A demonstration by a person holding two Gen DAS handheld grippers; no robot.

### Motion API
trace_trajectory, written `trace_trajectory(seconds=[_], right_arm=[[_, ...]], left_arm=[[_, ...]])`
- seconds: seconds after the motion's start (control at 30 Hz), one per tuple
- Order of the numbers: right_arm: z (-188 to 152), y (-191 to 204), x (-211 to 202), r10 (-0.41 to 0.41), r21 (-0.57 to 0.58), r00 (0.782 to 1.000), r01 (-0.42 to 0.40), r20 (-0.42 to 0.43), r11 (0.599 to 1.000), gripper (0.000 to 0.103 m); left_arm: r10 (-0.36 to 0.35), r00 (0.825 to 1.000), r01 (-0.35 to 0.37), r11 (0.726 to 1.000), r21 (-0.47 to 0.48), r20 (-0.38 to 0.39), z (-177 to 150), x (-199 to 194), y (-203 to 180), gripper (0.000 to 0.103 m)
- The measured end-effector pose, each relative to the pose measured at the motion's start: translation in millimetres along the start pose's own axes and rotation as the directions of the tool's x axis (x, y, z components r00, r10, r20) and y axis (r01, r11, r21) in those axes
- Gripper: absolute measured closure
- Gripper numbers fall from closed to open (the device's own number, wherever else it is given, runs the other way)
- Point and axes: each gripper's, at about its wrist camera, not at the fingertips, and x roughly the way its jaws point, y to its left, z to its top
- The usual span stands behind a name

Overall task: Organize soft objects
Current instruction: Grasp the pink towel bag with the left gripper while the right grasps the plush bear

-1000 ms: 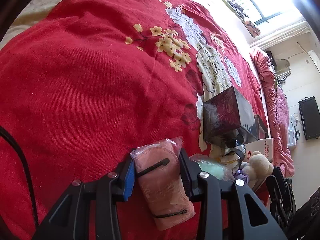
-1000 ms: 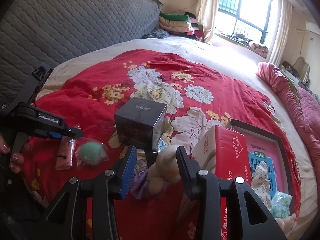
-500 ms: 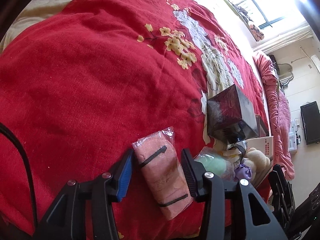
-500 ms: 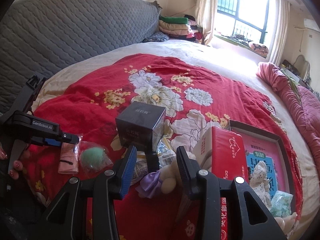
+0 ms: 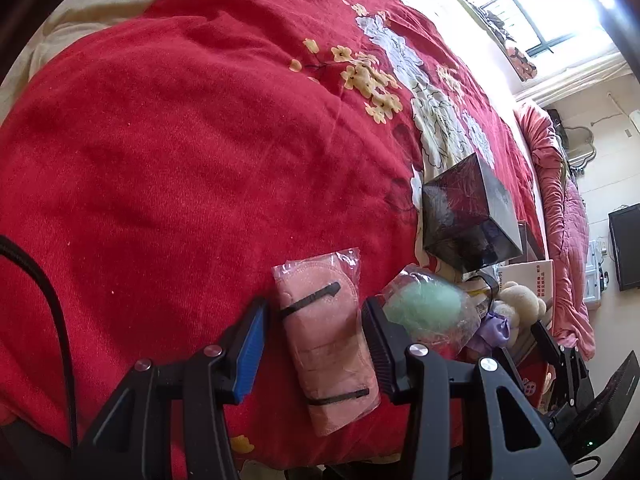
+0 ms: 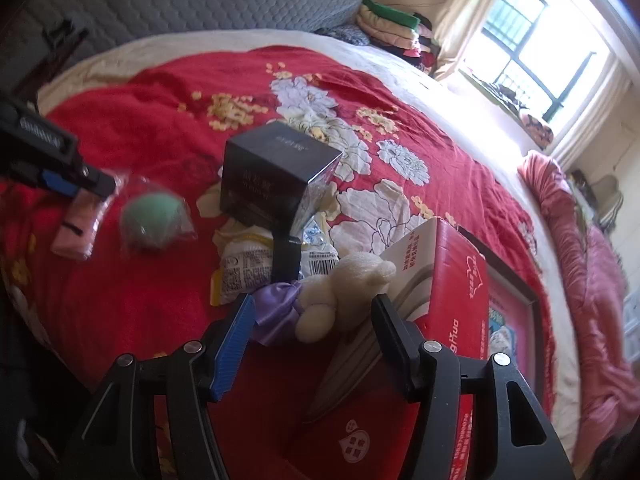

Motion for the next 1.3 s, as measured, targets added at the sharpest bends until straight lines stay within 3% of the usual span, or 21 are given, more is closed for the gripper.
trace_trajectory(seconds=[0.1,0.23,0.4,0.57,0.63,0.73,0.8,0.9,1.0,1.13,1.3], right_arm=[[-0.3,11.6,13.1,-0.057,-0.114,0.998,0.053,-0.027,0.992,0.040],[4.5,16.7,26.3,-0.095,-0.168,0.995,0.087,-0.041,0.982,0.037],[8.9,35.2,47.0,-0.211,-0.250,0.972,0.180,-0.103,0.951,0.023],[8.7,36.8,52.1,-0.236,-0.220,0.969,0.216,-0.070,0.951,0.021],[10.5,29.8,55.2,-0.237,-0.182,0.969,0.220,-0.075,0.958,0.023],[13.7,20.3,51.4,-0.238,-0.126,0.970,0.230,-0.052,0.965,0.044],[15.2,11.3,41.3,-0.209,-0.069,0.978,0.207,-0.022,0.976,0.057],[15.0,-8.6,29.1,-0.126,0.056,0.992,0.125,0.012,0.991,0.068],[11.9,-31.2,8.7,-0.035,0.220,0.995,0.014,0.091,0.975,0.068],[5.8,-59.5,-9.2,0.074,0.389,0.981,-0.140,0.181,0.911,0.068],[-2.9,-73.1,-30.1,0.087,0.457,0.966,-0.193,0.242,0.868,0.068]], left_arm=[[0.013,1.000,-0.013,1.000,0.015,-0.001,-2.7,1.2,-2.0,0.055],[0.056,0.998,-0.056,0.997,0.055,0.004,-5.4,7.4,-10.6,0.051],[0.130,0.991,-0.131,0.983,0.125,0.018,-10.5,12.2,-22.9,0.049],[0.134,0.991,-0.136,0.982,0.134,0.023,-13.2,13.2,-23.1,0.048],[0.132,0.991,-0.135,0.982,0.136,0.026,-13.4,13.6,-22.5,0.049],[0.154,0.987,-0.159,0.975,0.157,0.041,-14.3,14.8,-23.9,0.058],[0.148,0.988,-0.153,0.973,0.172,0.045,-14.0,14.9,-24.4,0.060],[0.115,0.992,-0.123,0.975,0.186,0.055,-14.1,11.1,-25.7,0.065],[0.082,0.994,-0.095,0.978,0.184,0.075,-14.0,2.6,-27.5,0.066],[0.048,0.994,-0.064,0.984,0.164,0.099,-13.6,-11.1,-25.9,0.066],[0.021,0.985,-0.058,0.976,0.209,0.173,-14.8,-40.0,-43.4,0.066]])
